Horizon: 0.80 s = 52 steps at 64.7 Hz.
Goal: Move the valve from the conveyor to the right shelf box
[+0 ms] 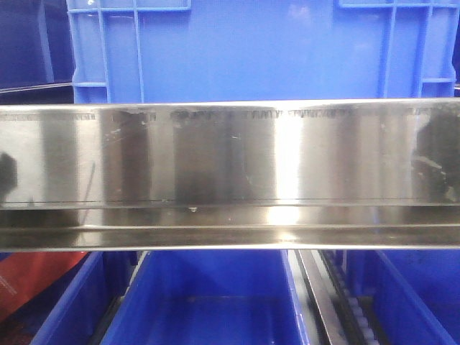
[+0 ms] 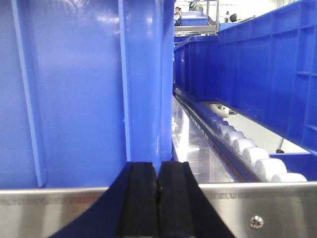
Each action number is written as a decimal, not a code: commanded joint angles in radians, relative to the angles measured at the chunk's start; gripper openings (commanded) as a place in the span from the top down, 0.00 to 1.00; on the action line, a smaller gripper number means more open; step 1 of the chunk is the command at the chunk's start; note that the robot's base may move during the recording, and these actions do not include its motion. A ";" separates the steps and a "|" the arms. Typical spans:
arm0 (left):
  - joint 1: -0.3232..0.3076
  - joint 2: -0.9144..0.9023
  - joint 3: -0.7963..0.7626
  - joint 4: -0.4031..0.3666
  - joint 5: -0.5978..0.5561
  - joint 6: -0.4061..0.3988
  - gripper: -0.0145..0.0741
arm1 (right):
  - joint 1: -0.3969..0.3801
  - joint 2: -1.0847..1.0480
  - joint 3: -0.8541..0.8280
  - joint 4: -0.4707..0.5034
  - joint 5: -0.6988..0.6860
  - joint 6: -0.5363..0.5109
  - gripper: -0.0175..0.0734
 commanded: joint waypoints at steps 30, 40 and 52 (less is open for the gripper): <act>0.004 -0.006 -0.002 -0.006 -0.020 -0.006 0.96 | 0.001 -0.005 0.003 0.002 -0.023 -0.004 0.99; 0.004 -0.006 -0.002 -0.006 -0.020 -0.006 0.96 | 0.001 -0.005 0.003 0.002 -0.023 -0.004 0.99; 0.004 -0.006 -0.002 -0.006 -0.020 -0.006 0.96 | -0.010 -0.012 0.003 -0.017 -0.020 -0.004 0.99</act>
